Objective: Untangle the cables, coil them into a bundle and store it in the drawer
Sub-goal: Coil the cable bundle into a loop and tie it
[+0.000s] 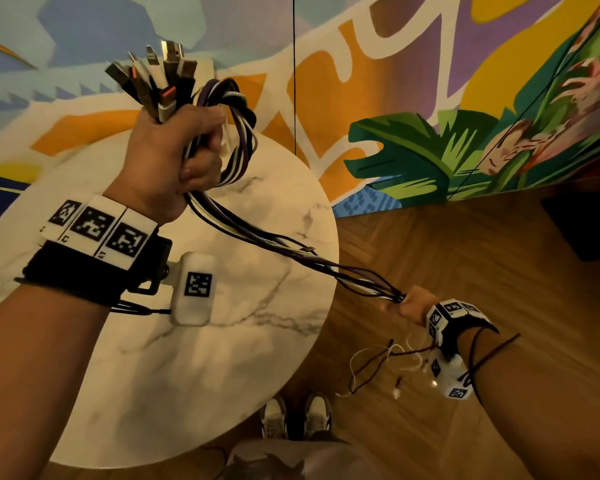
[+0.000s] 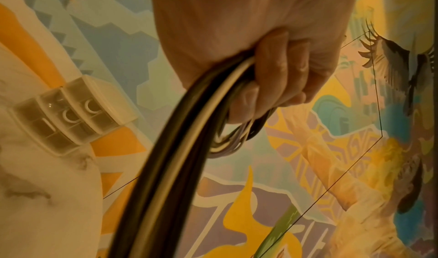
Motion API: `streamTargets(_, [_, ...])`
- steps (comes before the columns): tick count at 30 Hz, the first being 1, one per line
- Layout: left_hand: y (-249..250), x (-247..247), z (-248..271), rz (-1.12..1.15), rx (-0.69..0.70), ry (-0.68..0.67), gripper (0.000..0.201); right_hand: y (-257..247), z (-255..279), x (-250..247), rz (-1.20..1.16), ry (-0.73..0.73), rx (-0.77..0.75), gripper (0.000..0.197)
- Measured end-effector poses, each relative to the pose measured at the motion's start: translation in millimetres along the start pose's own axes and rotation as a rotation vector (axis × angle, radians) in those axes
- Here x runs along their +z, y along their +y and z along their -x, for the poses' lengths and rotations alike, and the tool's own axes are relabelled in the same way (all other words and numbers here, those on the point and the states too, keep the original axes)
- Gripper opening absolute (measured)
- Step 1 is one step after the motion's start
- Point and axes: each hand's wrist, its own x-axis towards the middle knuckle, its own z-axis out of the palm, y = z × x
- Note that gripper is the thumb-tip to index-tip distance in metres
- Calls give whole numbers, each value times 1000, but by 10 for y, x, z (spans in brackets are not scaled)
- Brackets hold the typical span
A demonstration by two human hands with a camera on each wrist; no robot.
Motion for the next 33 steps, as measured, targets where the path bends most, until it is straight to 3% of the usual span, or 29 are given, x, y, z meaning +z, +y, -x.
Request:
streamTargets(7, [18, 27, -23, -7, 24, 14, 29, -60, -34, -111, 33, 72, -46, 31])
streamTargets(11, [-118, 165, -15, 94, 18, 104, 31, -17, -95, -91, 192, 61, -56, 15])
streamTargets(15, [-390, 450, -55, 250, -17, 281, 32, -168, -153, -5, 320, 77, -147, 51])
streamTargets(17, [-557, 614, -78, 244, -57, 326, 34, -417, -139, 5, 185, 200, -288, 53])
streamTargets(19, [-691, 743, -120, 216, -106, 380, 39, -745, -6, 19, -120, 377, -492, 46])
streamTargets(21, [-771, 827, -183, 213, -136, 443, 41, -1081, 302, 94, -455, 455, -695, 52])
streamTargets(23, [-790, 870, -253, 230, -144, 517, 40, -1367, 641, 223, -617, 483, -839, 62])
streamTargets(26, [-790, 912, -320, 268, -150, 644, 37, -1666, 907, 434, -825, 421, -777, 68])
streamTargets(29, [-798, 935, -323, 349, -152, 735, 33, -1834, 898, 539, -847, 338, -620, 47])
streamTargets(33, [-799, 718, -341, 447, -179, 815, 38, -1763, 857, 550, -717, 451, -778, 40])
